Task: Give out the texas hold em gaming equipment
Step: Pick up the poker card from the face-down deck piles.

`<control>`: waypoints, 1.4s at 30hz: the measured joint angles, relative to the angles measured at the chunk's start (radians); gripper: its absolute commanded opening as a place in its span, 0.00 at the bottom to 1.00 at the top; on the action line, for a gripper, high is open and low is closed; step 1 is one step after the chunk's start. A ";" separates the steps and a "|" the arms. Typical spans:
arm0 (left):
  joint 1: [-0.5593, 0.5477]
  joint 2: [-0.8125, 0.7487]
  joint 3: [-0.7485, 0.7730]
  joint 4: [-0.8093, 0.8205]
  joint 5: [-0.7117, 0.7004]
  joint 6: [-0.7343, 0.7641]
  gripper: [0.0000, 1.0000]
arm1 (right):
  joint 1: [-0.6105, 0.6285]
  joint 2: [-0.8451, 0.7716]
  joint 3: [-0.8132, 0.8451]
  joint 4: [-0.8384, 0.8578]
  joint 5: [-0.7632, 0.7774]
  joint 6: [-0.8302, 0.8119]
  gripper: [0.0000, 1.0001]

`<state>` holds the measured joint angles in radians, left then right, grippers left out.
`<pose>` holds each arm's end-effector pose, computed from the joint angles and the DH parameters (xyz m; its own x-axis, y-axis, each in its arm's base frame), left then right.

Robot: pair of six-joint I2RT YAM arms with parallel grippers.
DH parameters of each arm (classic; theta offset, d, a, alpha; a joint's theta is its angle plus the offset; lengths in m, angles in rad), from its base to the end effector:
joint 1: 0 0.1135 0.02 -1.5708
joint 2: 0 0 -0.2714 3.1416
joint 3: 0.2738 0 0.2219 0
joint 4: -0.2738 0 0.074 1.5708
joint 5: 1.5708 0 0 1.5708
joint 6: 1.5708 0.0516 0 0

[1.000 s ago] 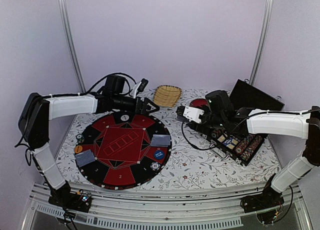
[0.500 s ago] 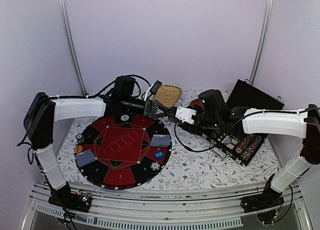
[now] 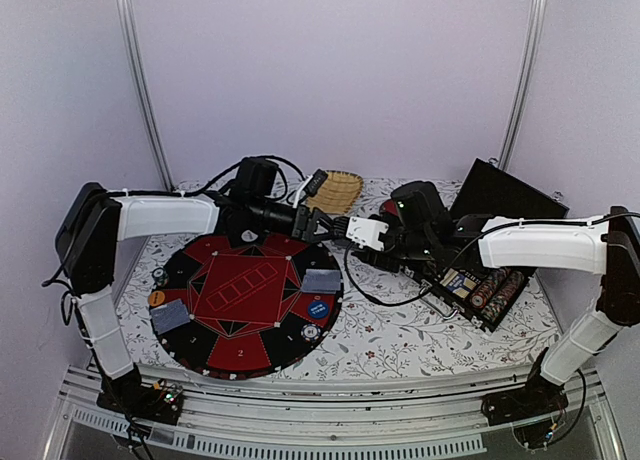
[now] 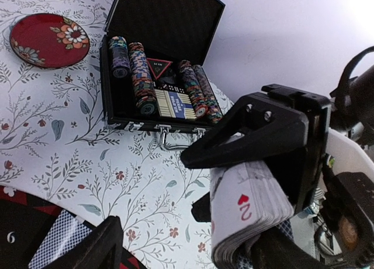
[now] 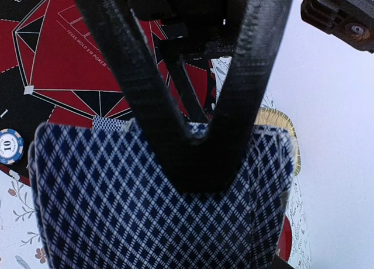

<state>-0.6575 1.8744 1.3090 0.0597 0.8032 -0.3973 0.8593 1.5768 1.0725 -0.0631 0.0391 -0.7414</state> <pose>0.3016 -0.2798 0.2555 -0.7106 0.2092 -0.6718 0.7024 0.2666 -0.6599 0.2259 0.2589 0.2667 0.2377 -0.7577 -0.6078 -0.7793 0.2247 -0.5850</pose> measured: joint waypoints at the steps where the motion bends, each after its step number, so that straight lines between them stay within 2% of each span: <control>1: -0.001 0.000 0.004 -0.010 -0.004 0.006 0.58 | 0.000 0.000 0.000 0.000 0.000 0.000 0.48; 5: -0.003 0.000 0.017 -0.040 -0.019 0.031 0.49 | 0.000 0.001 0.000 0.000 0.004 0.001 0.48; 11: -0.001 -0.016 0.017 -0.063 -0.028 0.048 0.43 | 0.000 0.001 0.000 0.000 0.011 0.000 0.48; 17: 0.004 -0.037 0.016 -0.092 -0.039 0.058 0.45 | 0.000 0.001 0.000 0.003 0.011 0.000 0.48; 21: 0.007 -0.053 0.004 -0.101 -0.048 0.061 0.54 | 0.000 0.001 0.000 0.004 0.011 0.000 0.48; 24: 0.014 -0.068 -0.016 -0.097 -0.042 0.054 0.52 | 0.000 0.001 0.000 0.004 0.011 0.000 0.48; 28: 0.021 -0.082 -0.037 -0.080 -0.018 0.032 0.42 | 0.000 0.001 0.000 0.004 0.011 0.000 0.48; 34: 0.024 -0.090 -0.044 -0.057 0.012 0.014 0.17 | 0.000 0.001 0.000 0.004 0.011 0.000 0.48; 37: 0.024 -0.096 -0.046 -0.047 0.039 0.002 0.00 | 0.000 0.001 0.000 0.004 0.011 0.000 0.48; 42: 0.026 -0.106 -0.055 -0.035 0.076 0.002 0.00 | 0.000 0.001 0.000 0.004 0.011 0.000 0.48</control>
<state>-0.6315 1.7687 1.2545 0.0250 0.8795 -0.3954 0.8593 1.5780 1.0721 -0.0589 0.0498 -0.7414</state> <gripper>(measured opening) 0.007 0.482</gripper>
